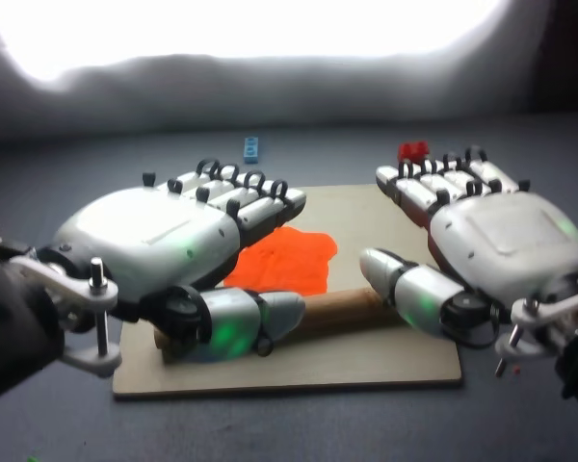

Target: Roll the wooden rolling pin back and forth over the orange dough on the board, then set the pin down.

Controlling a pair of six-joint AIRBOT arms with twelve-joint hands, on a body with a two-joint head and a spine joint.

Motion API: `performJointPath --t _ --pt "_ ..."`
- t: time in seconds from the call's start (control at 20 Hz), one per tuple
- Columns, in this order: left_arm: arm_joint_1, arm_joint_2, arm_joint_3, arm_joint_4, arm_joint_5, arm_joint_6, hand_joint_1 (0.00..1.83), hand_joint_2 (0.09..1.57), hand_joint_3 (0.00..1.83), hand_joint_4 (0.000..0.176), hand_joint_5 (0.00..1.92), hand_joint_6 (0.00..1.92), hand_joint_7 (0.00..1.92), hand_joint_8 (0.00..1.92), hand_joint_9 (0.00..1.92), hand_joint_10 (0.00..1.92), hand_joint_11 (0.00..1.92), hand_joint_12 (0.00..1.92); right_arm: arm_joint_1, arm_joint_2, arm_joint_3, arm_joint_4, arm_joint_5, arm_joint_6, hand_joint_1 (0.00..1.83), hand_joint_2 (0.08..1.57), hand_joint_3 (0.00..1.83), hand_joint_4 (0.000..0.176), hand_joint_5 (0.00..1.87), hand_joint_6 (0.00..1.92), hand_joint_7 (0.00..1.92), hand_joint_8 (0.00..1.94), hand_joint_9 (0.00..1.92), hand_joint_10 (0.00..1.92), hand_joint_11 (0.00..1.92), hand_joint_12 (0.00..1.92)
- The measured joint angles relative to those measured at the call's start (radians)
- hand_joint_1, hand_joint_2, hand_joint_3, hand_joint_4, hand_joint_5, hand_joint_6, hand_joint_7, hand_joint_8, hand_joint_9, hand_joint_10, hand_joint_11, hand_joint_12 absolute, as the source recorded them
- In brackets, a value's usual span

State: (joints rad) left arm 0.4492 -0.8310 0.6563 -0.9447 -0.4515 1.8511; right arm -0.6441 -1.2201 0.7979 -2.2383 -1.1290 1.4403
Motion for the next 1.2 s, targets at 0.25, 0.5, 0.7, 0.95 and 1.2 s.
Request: performJointPath --t 0.25,0.5,0.7,0.95,1.2 --pt "-0.073 0.056 -0.047 -0.198 0.007 0.182 0.0 1.39 0.0 0.0 0.52 0.11 0.61 0.12 0.59 0.19 0.0 1.53 0.019 0.014 -0.007 -0.013 0.023 0.014 0.24 1.31 0.0 0.0 0.71 0.17 0.85 0.06 0.72 0.27 0.12 1.4" --pt "-0.13 0.081 -0.069 -0.304 0.008 0.322 0.0 1.48 0.0 0.0 0.6 1.15 0.62 1.51 0.53 1.71 0.28 1.92 0.019 0.018 -0.006 -0.048 0.057 0.018 0.27 1.36 0.01 0.0 0.6 1.31 0.66 1.33 0.53 1.5 0.38 1.85" --pt "-0.158 0.082 -0.068 -0.343 0.014 0.355 0.0 1.54 0.01 0.0 0.65 1.54 0.79 1.66 0.71 1.9 0.54 1.92 0.019 0.022 -0.006 -0.064 0.066 0.021 0.29 1.4 0.0 0.0 0.66 1.46 0.8 1.46 0.67 1.59 0.52 1.92" --pt "-0.209 0.088 -0.066 -0.399 0.018 0.408 0.02 1.56 0.0 0.0 0.7 1.68 0.94 1.72 0.88 1.92 0.71 1.92 0.042 0.028 0.011 -0.073 0.082 0.039 0.35 1.44 0.0 0.0 0.75 1.58 0.93 1.58 0.78 1.78 0.58 1.92" --pt "-0.24 0.092 -0.066 -0.437 0.024 0.459 0.05 1.57 0.01 0.0 0.8 1.91 0.99 1.88 0.97 1.92 0.79 1.92 0.056 0.047 0.033 -0.14 0.141 0.133 0.4 1.46 0.0 0.0 0.84 1.44 1.03 1.59 0.9 1.85 0.66 1.92"
